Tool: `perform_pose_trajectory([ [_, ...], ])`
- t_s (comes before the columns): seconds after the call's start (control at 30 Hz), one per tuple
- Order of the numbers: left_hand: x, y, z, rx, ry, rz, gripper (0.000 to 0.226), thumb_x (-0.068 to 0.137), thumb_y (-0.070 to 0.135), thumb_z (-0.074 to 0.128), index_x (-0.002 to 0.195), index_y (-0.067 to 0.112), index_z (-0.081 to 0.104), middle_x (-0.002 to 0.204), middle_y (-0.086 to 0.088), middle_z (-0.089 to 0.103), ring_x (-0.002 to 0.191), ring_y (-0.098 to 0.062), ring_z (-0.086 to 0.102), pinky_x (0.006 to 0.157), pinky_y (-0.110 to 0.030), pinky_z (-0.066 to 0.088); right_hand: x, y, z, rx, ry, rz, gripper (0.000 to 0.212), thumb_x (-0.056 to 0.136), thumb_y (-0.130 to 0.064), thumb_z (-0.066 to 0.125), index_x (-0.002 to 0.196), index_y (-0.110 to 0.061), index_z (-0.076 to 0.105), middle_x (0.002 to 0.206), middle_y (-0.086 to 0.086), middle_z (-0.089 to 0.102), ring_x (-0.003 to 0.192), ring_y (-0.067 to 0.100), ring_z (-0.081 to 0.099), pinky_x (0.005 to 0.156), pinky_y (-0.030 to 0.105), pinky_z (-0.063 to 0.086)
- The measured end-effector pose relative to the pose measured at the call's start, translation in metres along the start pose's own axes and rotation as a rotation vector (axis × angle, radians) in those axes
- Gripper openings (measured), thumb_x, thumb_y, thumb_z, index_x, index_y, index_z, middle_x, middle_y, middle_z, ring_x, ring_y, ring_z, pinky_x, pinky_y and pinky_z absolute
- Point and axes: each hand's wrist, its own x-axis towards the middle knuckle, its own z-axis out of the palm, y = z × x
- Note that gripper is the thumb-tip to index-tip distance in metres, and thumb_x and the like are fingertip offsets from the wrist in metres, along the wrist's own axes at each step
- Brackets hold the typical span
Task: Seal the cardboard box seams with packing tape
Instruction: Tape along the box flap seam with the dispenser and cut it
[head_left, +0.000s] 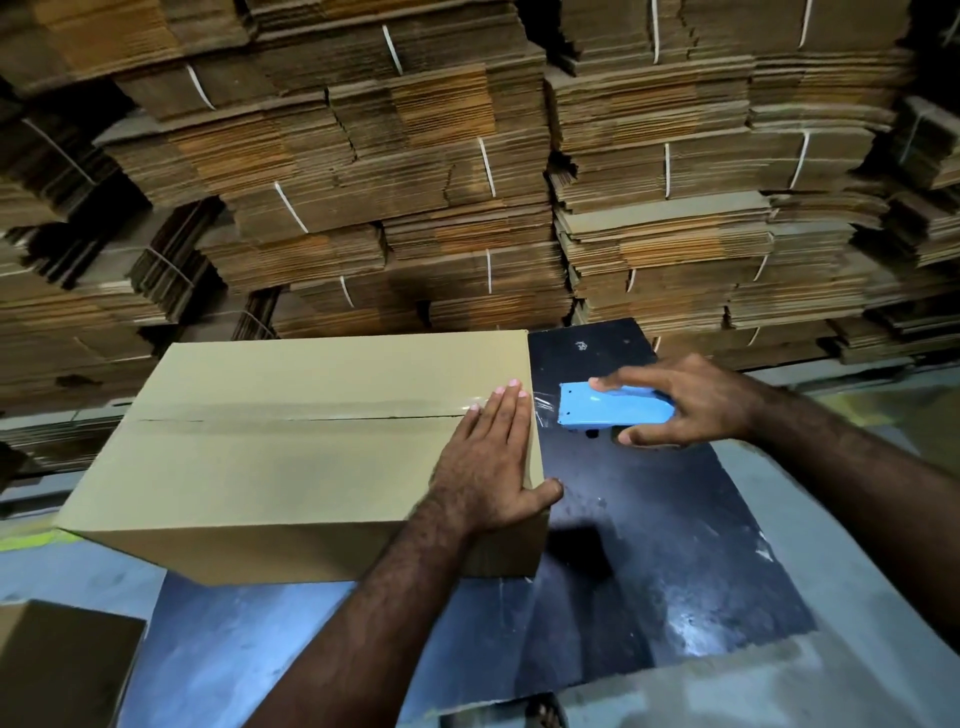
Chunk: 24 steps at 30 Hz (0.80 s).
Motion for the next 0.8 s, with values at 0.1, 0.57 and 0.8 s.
perform_pose_trajectory([
  [0.1,0.000,0.000,0.000,-0.001,-0.010,0.005,0.110,0.075,0.077,0.013,0.160,0.007,-0.002,0.168,-0.011,-0.009,0.156,-0.022,-0.007,0.123,-0.039,-0.004,0.010,-0.007,-0.001,-0.063,-0.070,0.009,0.062,0.088,-0.059,0.060,0.143,-0.042,0.037,0.100,-0.003,0.057,0.068,0.000,0.045,0.054,0.009,0.029],
  [0.57,0.007,0.001,0.005,-0.024,0.012,0.006,0.111,0.074,0.077,0.009,0.160,0.007,0.000,0.168,-0.013,-0.008,0.156,-0.026,-0.004,0.125,-0.042,0.003,-0.009,-0.035,0.088,-0.085,-0.109,0.440,0.072,0.074,-0.078,0.052,0.138,-0.050,0.036,0.129,-0.001,0.062,0.117,0.027,0.060,0.094,0.037,0.046],
  [0.8,0.010,0.004,0.004,0.011,-0.020,-0.016,0.113,0.073,0.077,0.011,0.160,0.005,0.003,0.168,-0.015,-0.006,0.156,-0.028,-0.001,0.125,-0.045,0.005,0.000,-0.090,0.204,0.029,0.085,0.751,0.067,0.086,-0.054,0.046,0.148,-0.032,0.037,0.113,0.017,0.057,0.096,0.039,0.061,0.083,0.043,0.048],
])
